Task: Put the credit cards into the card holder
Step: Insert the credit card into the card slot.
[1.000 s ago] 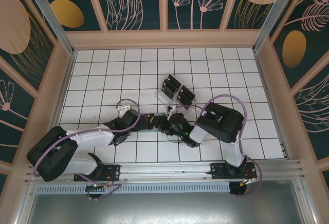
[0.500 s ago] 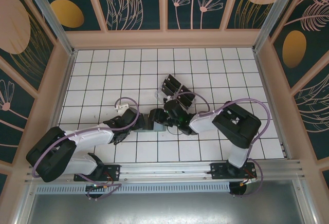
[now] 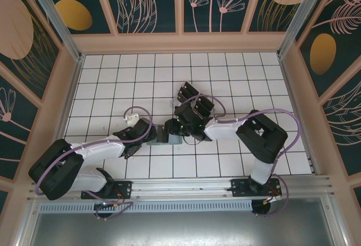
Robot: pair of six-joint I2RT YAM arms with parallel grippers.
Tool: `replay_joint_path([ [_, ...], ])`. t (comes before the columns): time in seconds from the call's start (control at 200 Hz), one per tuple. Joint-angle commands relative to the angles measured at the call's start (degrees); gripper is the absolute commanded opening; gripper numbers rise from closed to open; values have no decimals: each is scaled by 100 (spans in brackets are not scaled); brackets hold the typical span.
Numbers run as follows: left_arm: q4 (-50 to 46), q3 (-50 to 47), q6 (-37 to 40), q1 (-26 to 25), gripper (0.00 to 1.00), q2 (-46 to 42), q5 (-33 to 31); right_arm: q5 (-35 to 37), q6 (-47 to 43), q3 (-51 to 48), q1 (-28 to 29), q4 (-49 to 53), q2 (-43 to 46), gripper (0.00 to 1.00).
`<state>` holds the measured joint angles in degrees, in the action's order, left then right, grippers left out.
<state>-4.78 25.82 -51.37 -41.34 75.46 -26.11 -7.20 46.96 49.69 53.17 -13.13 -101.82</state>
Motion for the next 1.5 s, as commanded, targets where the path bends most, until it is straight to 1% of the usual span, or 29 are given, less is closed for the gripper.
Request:
replay_joint_path([
  [0.0,-79,-124,-113,36,98,-75,-115,-26,-110,141,-26,127,-184,32],
  [0.35,167,-357,-146,36,98,1,33,-195,-70,251,1,12,-418,25],
  [0.586,299,-425,-145,36,99,56,120,-271,-48,350,27,-41,-510,14],
  [0.706,350,-460,-141,35,99,65,156,-300,-38,430,36,-41,-558,11],
  [1.046,451,-517,-150,35,99,50,251,-420,26,670,156,-32,-813,9],
  [1.086,448,-500,-145,34,99,39,260,-440,39,681,170,-32,-845,10],
  [1.136,442,-490,-136,32,99,2,264,-460,48,697,184,-33,-871,13],
  [1.246,345,-381,-102,33,99,-86,246,-417,9,683,187,9,-790,27],
  [1.346,166,-210,-29,35,99,-277,180,-337,-66,626,160,81,-609,36],
  [1.391,80,-132,12,35,99,-365,129,-297,-90,584,138,107,-528,38],
  [1.496,-103,80,112,34,99,-469,54,-307,-145,440,33,126,-432,40],
])
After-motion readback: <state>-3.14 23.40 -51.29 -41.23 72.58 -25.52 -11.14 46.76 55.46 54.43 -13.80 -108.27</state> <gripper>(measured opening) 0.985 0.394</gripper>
